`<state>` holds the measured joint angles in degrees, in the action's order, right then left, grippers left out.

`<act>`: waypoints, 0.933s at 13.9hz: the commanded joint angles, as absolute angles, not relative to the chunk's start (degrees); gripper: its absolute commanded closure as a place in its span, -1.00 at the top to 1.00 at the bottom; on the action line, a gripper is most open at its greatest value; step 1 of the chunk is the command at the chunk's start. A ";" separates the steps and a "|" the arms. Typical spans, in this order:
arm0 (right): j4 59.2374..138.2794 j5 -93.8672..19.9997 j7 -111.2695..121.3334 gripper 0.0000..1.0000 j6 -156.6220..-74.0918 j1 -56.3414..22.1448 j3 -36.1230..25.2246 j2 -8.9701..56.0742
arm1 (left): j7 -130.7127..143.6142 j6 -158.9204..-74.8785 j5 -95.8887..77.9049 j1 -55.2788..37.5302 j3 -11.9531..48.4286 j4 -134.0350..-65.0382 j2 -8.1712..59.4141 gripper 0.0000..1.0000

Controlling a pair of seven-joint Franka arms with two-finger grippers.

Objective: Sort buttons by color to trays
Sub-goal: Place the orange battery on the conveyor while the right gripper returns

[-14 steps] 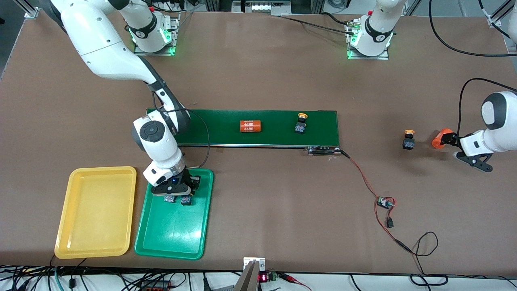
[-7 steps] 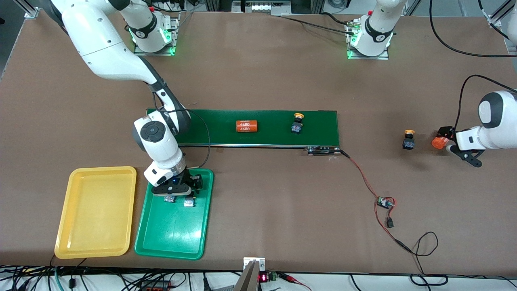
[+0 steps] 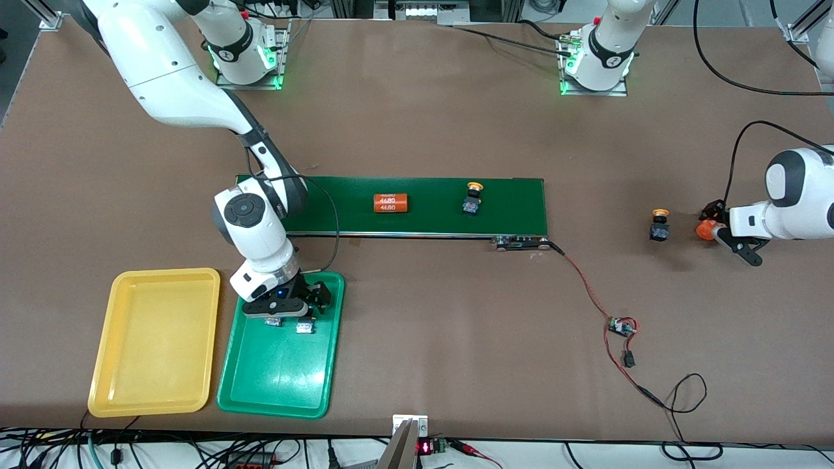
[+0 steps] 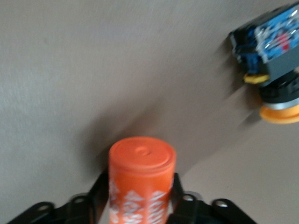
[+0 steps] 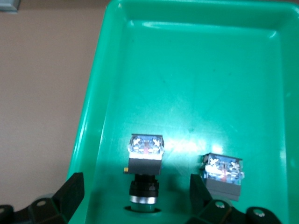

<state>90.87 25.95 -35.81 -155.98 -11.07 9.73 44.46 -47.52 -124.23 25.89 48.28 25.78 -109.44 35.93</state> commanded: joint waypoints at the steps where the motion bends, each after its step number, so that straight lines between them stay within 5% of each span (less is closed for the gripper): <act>1: 91.58 25.67 -35.33 1.00 -148.39 -11.60 9.67 39.74 | -48.08 -123.05 26.98 49.31 30.31 -108.55 33.85 -0.97; 7: 92.11 16.63 -35.42 1.00 -125.37 -12.31 11.94 29.19 | -48.43 -117.01 27.07 49.31 43.74 -107.57 31.90 -1.00; 13: 93.59 12.13 -36.12 1.00 -116.55 -11.95 15.64 22.60 | -48.78 -112.33 26.98 39.84 55.01 -108.02 31.21 -1.00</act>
